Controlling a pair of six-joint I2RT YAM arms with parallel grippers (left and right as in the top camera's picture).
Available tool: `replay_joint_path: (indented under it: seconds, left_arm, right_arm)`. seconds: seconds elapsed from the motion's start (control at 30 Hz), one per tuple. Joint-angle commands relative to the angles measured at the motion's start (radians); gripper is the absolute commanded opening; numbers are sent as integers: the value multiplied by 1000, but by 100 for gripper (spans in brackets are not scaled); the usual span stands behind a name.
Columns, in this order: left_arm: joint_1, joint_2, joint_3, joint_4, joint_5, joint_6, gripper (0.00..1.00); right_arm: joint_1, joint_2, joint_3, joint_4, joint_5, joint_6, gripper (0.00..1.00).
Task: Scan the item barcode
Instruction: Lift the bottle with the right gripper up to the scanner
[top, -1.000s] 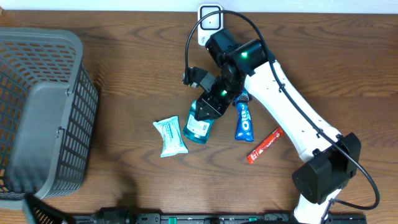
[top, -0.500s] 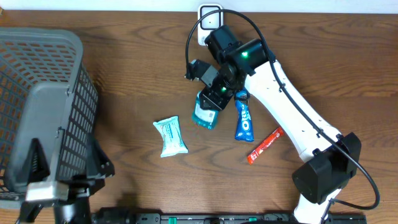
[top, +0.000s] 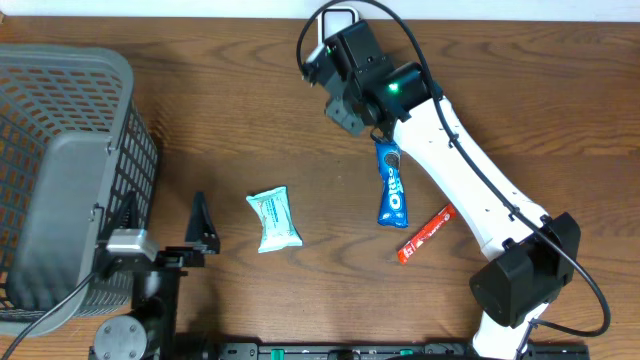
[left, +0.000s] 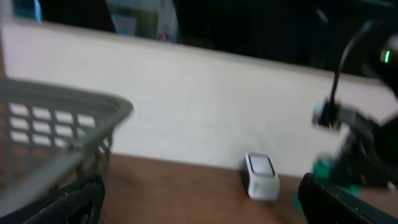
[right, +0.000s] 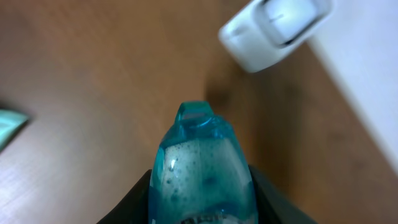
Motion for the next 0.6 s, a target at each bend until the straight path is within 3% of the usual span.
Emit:
replay_joint_path:
  seconds: [0.0,0.17,0.33,0.57]
  left_arm:
    - [4,-11,-31,7,60,-13,100]
    - [4,-11,-40,-27,60,-13,100]
    - [4,-11,-40,-100,60,-13,100]
    - [4,-11,-40,-230,60,-13,100]
  right_arm:
    - [-11,-4,28,82,171,-39,14]
    - [-40,32,28,243,245,-69,13]
    - [-66,108,28,415,306,-122,6]
    - [-63,200,28,688,432,-241,10]
